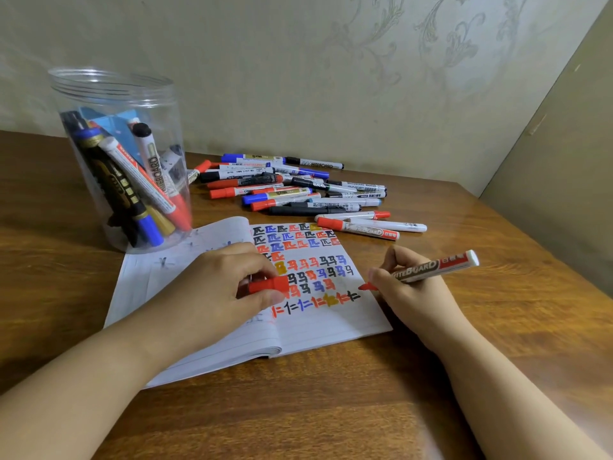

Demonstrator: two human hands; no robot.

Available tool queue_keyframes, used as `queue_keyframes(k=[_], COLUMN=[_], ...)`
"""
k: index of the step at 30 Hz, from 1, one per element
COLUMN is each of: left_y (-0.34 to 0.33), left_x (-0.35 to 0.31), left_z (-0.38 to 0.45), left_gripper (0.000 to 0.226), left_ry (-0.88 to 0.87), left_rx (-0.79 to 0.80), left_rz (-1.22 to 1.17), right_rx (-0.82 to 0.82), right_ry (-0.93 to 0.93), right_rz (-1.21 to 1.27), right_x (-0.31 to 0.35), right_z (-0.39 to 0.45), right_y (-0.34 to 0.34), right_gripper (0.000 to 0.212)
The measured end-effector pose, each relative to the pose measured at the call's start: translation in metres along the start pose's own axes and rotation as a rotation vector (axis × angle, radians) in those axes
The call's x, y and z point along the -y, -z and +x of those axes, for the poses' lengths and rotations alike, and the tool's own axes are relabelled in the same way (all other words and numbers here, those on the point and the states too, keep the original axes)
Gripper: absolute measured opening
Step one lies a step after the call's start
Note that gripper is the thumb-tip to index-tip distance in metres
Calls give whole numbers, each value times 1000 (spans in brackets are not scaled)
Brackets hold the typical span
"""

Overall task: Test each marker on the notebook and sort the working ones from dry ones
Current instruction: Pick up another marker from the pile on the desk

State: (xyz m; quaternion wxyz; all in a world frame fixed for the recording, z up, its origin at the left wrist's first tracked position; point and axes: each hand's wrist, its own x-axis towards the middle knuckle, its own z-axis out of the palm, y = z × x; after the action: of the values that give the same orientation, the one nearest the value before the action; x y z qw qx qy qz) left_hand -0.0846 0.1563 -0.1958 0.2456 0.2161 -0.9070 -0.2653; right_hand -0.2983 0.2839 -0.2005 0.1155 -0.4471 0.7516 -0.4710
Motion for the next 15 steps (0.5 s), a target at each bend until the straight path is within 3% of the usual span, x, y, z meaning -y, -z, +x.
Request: queue_keyframes(k=[15], left_y=[-1], left_x=[2], left_z=[0], left_gripper=[13], left_ry=[7], left_rx=[7], left_rz=[-14], right_rx=[43], right_ry=[39], right_rz=[23], right_x=[-5], right_z=[1], right_y=[2], right_gripper=[35])
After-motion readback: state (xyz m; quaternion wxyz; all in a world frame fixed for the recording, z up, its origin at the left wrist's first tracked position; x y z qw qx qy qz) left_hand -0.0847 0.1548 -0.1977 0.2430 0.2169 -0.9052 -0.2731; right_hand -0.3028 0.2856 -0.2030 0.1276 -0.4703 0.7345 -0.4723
